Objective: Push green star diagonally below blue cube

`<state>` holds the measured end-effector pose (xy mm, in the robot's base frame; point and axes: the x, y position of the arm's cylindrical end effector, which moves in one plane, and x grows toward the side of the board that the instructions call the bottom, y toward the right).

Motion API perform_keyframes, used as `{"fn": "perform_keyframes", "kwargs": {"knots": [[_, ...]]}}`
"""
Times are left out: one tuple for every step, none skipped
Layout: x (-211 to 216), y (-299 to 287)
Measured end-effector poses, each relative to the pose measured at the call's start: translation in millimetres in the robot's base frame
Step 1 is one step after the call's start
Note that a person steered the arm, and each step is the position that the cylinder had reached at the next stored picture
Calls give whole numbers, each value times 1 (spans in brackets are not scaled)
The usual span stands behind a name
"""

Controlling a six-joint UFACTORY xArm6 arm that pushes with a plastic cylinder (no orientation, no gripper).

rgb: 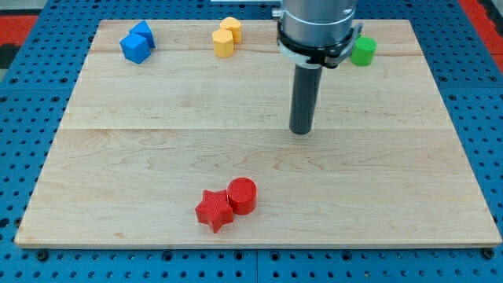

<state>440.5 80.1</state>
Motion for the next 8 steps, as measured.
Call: {"fn": "perform_keyframes", "kwargs": {"knots": [[-23,81],[-83,171],[-147,195],[-195,188],[-223,183],[-247,183],[-247,174],[-233,135]]}}
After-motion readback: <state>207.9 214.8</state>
